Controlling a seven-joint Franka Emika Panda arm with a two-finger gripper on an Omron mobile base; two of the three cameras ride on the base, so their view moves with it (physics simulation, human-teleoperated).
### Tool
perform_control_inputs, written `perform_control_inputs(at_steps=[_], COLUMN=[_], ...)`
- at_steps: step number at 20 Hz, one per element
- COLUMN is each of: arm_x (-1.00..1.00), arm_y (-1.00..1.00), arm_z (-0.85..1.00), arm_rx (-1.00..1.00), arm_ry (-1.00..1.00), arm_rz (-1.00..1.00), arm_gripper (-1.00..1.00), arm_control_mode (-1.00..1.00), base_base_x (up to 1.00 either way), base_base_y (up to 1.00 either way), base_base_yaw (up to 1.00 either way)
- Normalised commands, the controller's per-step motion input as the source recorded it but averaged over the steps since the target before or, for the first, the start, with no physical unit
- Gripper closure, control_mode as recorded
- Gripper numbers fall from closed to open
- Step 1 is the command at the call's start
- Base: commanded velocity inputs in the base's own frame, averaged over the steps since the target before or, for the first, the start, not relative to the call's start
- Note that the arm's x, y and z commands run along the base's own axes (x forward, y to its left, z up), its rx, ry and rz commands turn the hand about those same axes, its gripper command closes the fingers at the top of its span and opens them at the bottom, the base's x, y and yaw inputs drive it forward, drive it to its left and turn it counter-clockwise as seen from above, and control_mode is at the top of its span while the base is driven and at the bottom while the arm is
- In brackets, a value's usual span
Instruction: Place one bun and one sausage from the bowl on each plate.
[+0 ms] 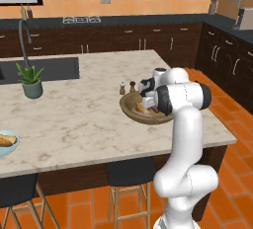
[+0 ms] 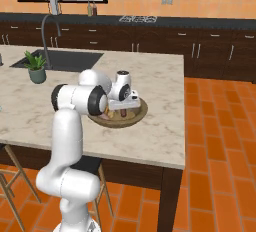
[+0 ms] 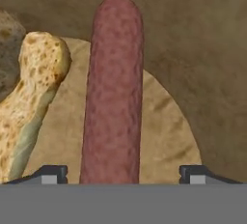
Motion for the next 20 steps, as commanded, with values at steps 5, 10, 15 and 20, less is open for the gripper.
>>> perform_control_inputs(at_steps=[5,10,15,20], arm_x=[-0.27,-0.56,-0.37,-0.33], arm_y=[0.00,0.00,-0.20,0.00], arm_z=[-0.13,0.00,0.92,1.00], arm_rx=[0.00,0.07,0.25,0.05], arm_ry=[-0.17,-0.23,-0.44,-0.15], arm_rz=[-0.01,-0.03,-0.01,0.00], arm_gripper=[1.00,1.00,1.00,1.00], arm_control_mode=[-1.00,-1.00,-1.00,-1.00], base_base_x=[0.00,0.00,0.00,0.00], base_base_y=[0.00,0.00,0.00,0.00], base_base_yaw=[0.00,0.00,0.00,0.00])
